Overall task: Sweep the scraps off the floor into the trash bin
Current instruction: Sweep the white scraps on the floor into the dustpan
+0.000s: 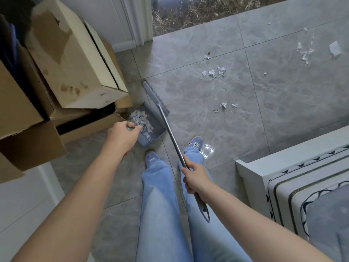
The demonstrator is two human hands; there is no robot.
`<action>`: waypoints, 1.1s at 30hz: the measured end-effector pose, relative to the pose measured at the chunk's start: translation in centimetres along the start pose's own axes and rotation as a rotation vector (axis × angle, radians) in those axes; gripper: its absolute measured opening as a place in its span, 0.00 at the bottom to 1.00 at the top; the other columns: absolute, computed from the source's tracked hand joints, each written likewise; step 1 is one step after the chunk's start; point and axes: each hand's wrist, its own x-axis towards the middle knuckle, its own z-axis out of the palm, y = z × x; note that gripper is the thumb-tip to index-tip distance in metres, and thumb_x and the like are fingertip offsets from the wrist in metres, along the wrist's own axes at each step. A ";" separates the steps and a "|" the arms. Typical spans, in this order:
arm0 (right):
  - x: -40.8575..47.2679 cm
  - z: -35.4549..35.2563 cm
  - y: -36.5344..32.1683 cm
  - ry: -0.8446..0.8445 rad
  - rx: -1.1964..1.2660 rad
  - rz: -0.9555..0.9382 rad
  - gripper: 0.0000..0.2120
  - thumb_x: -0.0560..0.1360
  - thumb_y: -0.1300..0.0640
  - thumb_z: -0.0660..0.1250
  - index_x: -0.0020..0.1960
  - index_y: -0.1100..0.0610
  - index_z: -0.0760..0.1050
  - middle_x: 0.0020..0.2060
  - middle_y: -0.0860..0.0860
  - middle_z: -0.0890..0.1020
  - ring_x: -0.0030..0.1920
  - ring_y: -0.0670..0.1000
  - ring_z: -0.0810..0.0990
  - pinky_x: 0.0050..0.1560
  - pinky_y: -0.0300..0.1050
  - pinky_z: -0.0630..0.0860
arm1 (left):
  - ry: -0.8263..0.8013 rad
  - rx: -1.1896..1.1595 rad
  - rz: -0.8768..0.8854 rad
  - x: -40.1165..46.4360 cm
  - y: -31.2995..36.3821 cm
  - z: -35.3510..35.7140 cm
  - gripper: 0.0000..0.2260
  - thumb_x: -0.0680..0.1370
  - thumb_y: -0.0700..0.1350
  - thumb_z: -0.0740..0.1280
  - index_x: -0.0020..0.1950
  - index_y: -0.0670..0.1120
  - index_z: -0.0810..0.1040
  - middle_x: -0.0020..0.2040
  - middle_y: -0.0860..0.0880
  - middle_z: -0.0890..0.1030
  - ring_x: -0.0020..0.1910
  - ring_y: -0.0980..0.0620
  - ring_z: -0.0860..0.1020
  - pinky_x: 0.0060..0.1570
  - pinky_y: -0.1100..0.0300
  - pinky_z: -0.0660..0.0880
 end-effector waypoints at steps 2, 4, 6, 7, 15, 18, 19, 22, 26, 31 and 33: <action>2.0 -0.9 -1.1 0.063 -0.053 -0.034 0.26 0.79 0.62 0.55 0.74 0.43 0.64 0.26 0.50 0.66 0.25 0.49 0.64 0.22 0.36 0.64 | -0.004 -0.045 -0.003 0.1 0.3 0.2 0.14 0.77 0.52 0.66 0.36 0.46 0.74 0.28 0.44 0.76 0.24 0.44 0.74 0.24 0.60 0.66; 4.8 -1.7 -2.6 0.102 -0.109 -0.041 0.25 0.78 0.64 0.54 0.73 0.48 0.68 0.26 0.51 0.68 0.24 0.51 0.67 0.24 0.40 0.67 | -0.014 -0.061 0.021 0.2 0.7 0.6 0.15 0.77 0.52 0.66 0.34 0.45 0.73 0.27 0.43 0.75 0.22 0.44 0.73 0.26 0.60 0.68; 6.7 -2.1 -3.6 0.107 -0.150 -0.007 0.26 0.76 0.65 0.53 0.71 0.50 0.70 0.27 0.52 0.68 0.24 0.52 0.68 0.25 0.41 0.67 | -0.014 -0.030 0.048 0.4 0.9 0.8 0.16 0.77 0.52 0.66 0.33 0.46 0.72 0.29 0.43 0.75 0.24 0.44 0.73 0.26 0.59 0.69; 7.1 -2.0 -3.8 0.098 -0.162 0.013 0.27 0.75 0.65 0.53 0.71 0.49 0.70 0.28 0.52 0.68 0.24 0.53 0.67 0.25 0.41 0.67 | -0.012 -0.008 0.061 0.5 1.0 0.9 0.16 0.77 0.53 0.66 0.33 0.47 0.71 0.29 0.44 0.75 0.24 0.43 0.74 0.26 0.58 0.69; 1.3 -4.9 1.3 -0.012 0.285 0.072 0.24 0.80 0.60 0.58 0.72 0.39 0.67 0.27 0.50 0.61 0.23 0.47 0.59 0.24 0.34 0.57 | -0.075 0.005 0.097 0.7 5.0 1.9 0.14 0.76 0.55 0.67 0.38 0.47 0.73 0.29 0.43 0.74 0.21 0.45 0.71 0.28 0.57 0.71; -0.1 -10.0 3.2 0.098 0.381 0.067 0.23 0.80 0.59 0.59 0.69 0.37 0.70 0.27 0.49 0.60 0.23 0.47 0.57 0.24 0.33 0.56 | -0.130 0.042 0.142 0.3 7.3 3.0 0.13 0.77 0.55 0.67 0.38 0.48 0.72 0.29 0.44 0.73 0.21 0.46 0.69 0.27 0.57 0.70; -0.4 -12.4 3.7 0.143 0.417 0.062 0.23 0.80 0.59 0.59 0.69 0.38 0.70 0.27 0.49 0.60 0.23 0.47 0.57 0.23 0.33 0.56 | -0.144 0.064 0.167 0.1 8.8 3.8 0.13 0.77 0.54 0.67 0.38 0.48 0.72 0.29 0.44 0.74 0.21 0.46 0.69 0.26 0.57 0.70; 0.2 -18.4 4.1 0.287 0.494 0.063 0.22 0.81 0.58 0.59 0.71 0.40 0.69 0.27 0.48 0.60 0.23 0.47 0.57 0.22 0.33 0.56 | -0.165 0.175 0.257 -0.7 12.2 5.3 0.13 0.78 0.54 0.66 0.40 0.46 0.74 0.29 0.44 0.75 0.20 0.45 0.71 0.25 0.59 0.70; 3.8 -26.0 3.7 0.416 0.598 0.111 0.23 0.81 0.60 0.58 0.72 0.44 0.68 0.28 0.48 0.60 0.22 0.47 0.57 0.20 0.34 0.55 | -0.195 0.287 0.345 -1.2 17.3 8.3 0.13 0.79 0.54 0.65 0.39 0.48 0.75 0.29 0.46 0.76 0.22 0.46 0.73 0.21 0.62 0.67; 8.6 -31.1 2.1 0.448 0.618 0.192 0.24 0.81 0.62 0.53 0.75 0.46 0.64 0.29 0.50 0.62 0.24 0.48 0.58 0.18 0.32 0.55 | -0.198 0.331 0.390 -1.6 23.2 13.7 0.10 0.79 0.54 0.64 0.45 0.49 0.77 0.37 0.46 0.81 0.28 0.43 0.77 0.28 0.55 0.77; 9.4 -30.4 2.1 0.415 0.568 0.218 0.24 0.81 0.62 0.52 0.74 0.45 0.66 0.30 0.52 0.66 0.25 0.49 0.60 0.18 0.32 0.57 | -0.184 0.376 0.436 -1.8 25.5 15.9 0.09 0.79 0.55 0.64 0.45 0.50 0.77 0.41 0.45 0.82 0.36 0.41 0.79 0.36 0.53 0.79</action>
